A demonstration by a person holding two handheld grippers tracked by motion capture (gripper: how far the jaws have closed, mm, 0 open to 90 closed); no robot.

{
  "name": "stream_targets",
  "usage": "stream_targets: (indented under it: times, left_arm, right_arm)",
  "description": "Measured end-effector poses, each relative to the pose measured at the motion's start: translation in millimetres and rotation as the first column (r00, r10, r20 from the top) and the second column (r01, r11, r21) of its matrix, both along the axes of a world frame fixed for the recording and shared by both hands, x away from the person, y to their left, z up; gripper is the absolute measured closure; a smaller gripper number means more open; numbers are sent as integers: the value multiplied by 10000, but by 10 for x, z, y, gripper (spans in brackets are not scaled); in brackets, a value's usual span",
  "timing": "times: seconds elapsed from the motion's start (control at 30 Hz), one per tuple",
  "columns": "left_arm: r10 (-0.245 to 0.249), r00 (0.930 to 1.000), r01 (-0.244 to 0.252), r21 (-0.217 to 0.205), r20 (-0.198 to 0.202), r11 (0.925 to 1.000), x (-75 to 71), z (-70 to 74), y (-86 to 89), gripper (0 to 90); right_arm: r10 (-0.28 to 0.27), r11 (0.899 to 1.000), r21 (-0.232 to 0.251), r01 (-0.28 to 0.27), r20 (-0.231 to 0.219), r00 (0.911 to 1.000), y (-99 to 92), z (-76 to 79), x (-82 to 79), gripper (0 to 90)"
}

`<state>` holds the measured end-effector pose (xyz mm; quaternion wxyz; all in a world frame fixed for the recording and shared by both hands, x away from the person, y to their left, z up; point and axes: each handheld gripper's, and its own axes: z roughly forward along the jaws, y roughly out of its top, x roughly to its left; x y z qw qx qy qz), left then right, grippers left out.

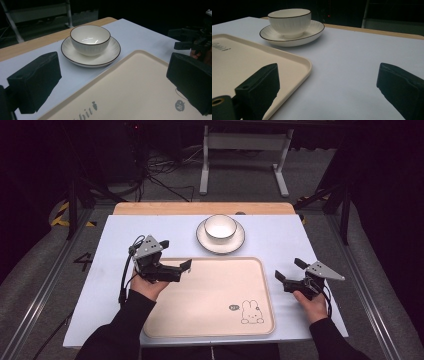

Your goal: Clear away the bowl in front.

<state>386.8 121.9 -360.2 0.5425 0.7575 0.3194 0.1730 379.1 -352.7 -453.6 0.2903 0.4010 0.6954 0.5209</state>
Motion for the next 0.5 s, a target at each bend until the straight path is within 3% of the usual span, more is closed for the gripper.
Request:
stream_targets:
  times: [0.2, 0.5]
  left_arm:
    - [-133, 9999, 133, 44, 71, 9999, 75, 56, -125, 2]
    - [-122, 9998, 121, -120, -161, 9999, 265, 95, -232, 2]
  right_arm:
    - [38, 10000, -29, -38, 18, 10000, 3, 0, -2, 45]
    - [215, 9998, -27, -215, 47, 9998, -3, -1, -1, 34]
